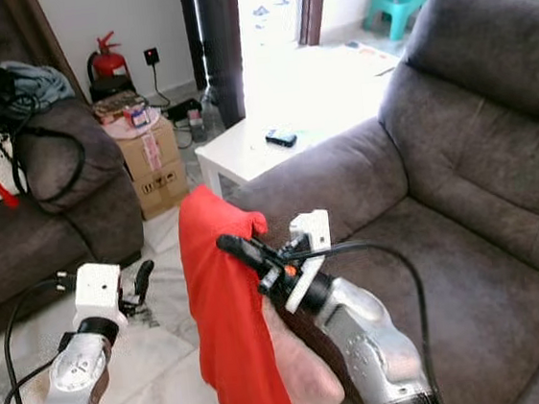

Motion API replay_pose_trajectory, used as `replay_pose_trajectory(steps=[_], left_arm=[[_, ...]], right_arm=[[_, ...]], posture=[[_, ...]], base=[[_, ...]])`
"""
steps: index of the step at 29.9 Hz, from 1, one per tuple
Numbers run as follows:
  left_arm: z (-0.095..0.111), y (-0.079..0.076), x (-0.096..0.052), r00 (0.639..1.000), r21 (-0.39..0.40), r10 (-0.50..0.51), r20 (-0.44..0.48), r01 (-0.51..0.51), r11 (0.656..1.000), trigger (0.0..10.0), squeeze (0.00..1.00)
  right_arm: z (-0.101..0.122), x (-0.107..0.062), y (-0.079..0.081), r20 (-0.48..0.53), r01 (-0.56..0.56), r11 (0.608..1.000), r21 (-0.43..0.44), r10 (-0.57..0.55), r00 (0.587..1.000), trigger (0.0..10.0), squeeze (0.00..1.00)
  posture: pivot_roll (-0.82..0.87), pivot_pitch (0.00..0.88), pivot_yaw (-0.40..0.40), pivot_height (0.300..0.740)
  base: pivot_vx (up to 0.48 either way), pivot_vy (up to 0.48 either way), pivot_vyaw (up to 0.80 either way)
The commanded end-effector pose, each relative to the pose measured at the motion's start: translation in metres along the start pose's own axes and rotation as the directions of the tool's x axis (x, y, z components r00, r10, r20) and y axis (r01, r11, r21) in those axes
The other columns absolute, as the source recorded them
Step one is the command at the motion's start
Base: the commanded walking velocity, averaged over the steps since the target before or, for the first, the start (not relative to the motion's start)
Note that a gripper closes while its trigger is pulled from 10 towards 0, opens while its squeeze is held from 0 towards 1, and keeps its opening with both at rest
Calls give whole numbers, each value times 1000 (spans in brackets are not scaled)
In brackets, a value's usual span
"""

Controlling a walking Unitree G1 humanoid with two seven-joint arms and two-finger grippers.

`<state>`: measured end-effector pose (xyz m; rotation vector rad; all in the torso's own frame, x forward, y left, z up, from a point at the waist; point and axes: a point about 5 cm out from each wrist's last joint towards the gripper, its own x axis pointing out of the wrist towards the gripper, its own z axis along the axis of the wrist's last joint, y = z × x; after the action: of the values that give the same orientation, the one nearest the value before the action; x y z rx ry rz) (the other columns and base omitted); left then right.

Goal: Move the pillow to the sofa from floor

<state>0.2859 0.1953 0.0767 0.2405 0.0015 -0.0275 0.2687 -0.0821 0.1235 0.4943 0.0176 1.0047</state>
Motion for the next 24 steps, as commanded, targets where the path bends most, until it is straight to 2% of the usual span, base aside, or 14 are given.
replay_pose_trajectory(steps=[1,4,7,10,12,13,14,15,18,24], left_arm=[[2,-1,0,1000,13,-16,1,16,1000,10000,0],[2,-1,0,1000,13,-17,1,17,1000,10000,0],[2,-1,0,1000,15,-22,0,22,1000,10000,0],[1,-2,0,1000,14,-23,-4,23,1000,10000,0],[0,-3,0,1000,13,-25,-6,25,1000,10000,0],[-1,-5,-1,1000,11,-29,-10,29,1000,10000,0],[-2,-5,-1,999,10,-30,-12,30,999,10000,0],[-2,-5,-1,999,10,-30,-12,30,999,10000,0],[-5,-5,-2,999,9,-31,-21,32,999,10000,0],[-8,-5,-3,999,0,-29,-29,29,1000,10000,0]], right_arm=[[24,4,4,102,-23,998,-57,29,994,10000,0],[25,3,-3,111,33,998,-53,-27,993,10000,0],[24,-5,-31,113,266,960,-90,-256,960,10000,0],[19,-16,-54,111,450,889,-80,-441,891,10000,0],[18,-23,-62,117,525,847,-84,-515,849,10000,0],[14,-31,-71,129,597,799,-76,-586,800,10000,0],[11,-35,-75,118,630,771,-92,-620,776,10000,0],[11,-35,-75,118,630,771,-92,-620,776,10000,0],[-2,-45,-81,82,677,726,-122,-673,736,10000,0],[-21,-54,-83,58,708,703,-69,-705,707,10000,0]], posture=[[128,0,-66,740],[127,0,-65,740],[127,0,-64,740],[127,0,-64,740],[125,0,-63,740],[126,0,-63,740],[127,0,-62,740],[127,0,-62,740],[123,0,-62,740],[115,0,-63,740]], base=[[0,0,0],[0,0,0],[0,0,0],[0,0,0],[0,0,0],[0,0,0],[0,0,0],[0,0,0],[0,0,0],[0,0,0]])
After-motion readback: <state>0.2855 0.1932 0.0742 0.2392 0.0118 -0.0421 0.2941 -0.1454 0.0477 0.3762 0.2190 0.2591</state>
